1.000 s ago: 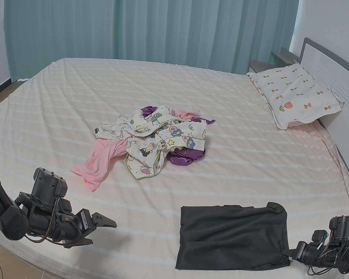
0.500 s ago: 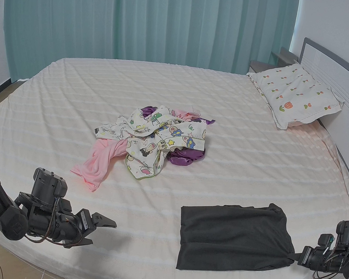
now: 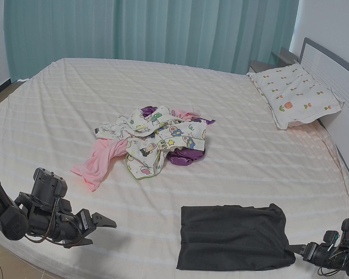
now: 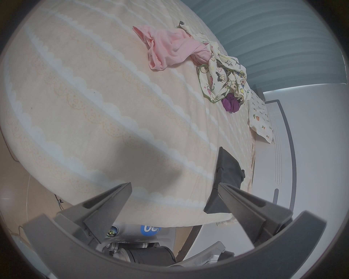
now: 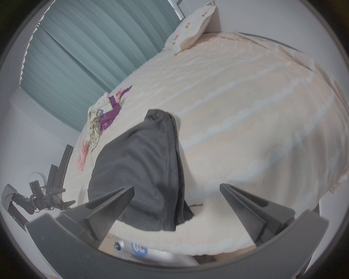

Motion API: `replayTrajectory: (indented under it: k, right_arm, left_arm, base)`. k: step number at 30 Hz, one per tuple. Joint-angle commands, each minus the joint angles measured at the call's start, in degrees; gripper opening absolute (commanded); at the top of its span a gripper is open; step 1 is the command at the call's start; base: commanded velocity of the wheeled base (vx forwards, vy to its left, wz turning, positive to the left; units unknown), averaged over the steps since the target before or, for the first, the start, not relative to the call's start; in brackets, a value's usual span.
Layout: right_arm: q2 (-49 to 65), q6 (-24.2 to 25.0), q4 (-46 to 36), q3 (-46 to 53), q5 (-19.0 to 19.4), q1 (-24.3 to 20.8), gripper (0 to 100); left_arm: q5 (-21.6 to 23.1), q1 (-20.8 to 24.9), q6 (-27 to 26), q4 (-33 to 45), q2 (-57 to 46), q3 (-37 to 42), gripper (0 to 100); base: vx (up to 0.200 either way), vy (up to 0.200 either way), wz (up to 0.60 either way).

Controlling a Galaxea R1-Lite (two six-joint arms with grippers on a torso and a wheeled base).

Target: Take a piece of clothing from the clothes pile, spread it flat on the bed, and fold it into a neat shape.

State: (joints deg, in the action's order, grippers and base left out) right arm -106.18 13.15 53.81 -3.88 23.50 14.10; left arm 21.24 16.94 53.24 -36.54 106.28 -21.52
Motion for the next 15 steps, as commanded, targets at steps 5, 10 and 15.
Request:
replayTrajectory:
  k: [5, 10, 15]
  right_arm:
    - [-2.0, 6.4, -0.5, -10.2, 0.4, -0.8, 100]
    - [-10.2, 12.7, 0.9, -18.4, 0.4, -5.6, 100]
    - [-15.5, 13.3, 0.2, -25.0, 0.3, -7.5, 100]
  left_arm:
    - [0.0, 0.6, 0.3, 0.0, 0.1, 0.1, 100]
    - [0.0, 0.6, 0.9, 0.0, 0.2, 0.0, 100]
    - [0.0, 0.6, 0.9, 0.0, 0.4, 0.0, 100]
  base:
    - [0.0, 0.0, 0.0]
    - [0.0, 0.0, 0.0]
    - [0.0, 0.0, 0.0]
